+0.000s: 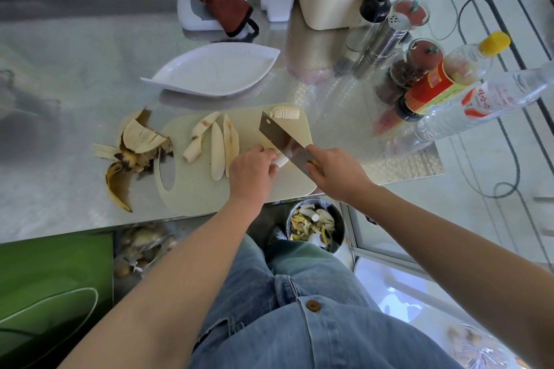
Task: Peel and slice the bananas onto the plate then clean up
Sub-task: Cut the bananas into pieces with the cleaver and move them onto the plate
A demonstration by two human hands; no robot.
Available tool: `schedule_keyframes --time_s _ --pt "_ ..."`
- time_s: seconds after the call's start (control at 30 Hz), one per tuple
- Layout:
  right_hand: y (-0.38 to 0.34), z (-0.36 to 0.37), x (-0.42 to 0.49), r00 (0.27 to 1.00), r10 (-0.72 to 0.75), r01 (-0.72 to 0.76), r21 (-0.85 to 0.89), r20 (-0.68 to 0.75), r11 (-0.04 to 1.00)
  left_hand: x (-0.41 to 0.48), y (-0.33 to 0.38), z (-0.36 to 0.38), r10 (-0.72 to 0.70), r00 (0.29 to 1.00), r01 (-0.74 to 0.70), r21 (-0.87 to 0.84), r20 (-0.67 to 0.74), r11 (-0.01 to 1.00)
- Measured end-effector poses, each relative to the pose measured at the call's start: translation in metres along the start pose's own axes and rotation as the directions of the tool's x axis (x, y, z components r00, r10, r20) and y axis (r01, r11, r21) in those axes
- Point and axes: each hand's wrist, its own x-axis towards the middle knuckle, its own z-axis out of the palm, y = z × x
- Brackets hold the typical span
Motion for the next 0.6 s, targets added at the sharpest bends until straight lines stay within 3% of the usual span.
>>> schedule_keyframes --time_s 0.27,0.6 --pt "0.002 0.014 0.000 0.997 0.031 -0.029 -0.035 0.067 0.999 -0.001 0.000 0.000 0.000 1.000 0.000 -0.003 0.002 1.000" --pt "0.001 0.002 -0.001 1.000 -0.007 0.007 0.033 0.022 0.999 -0.001 0.001 0.000 0.000 1.000 0.000 -0.004 -0.016 1.000"
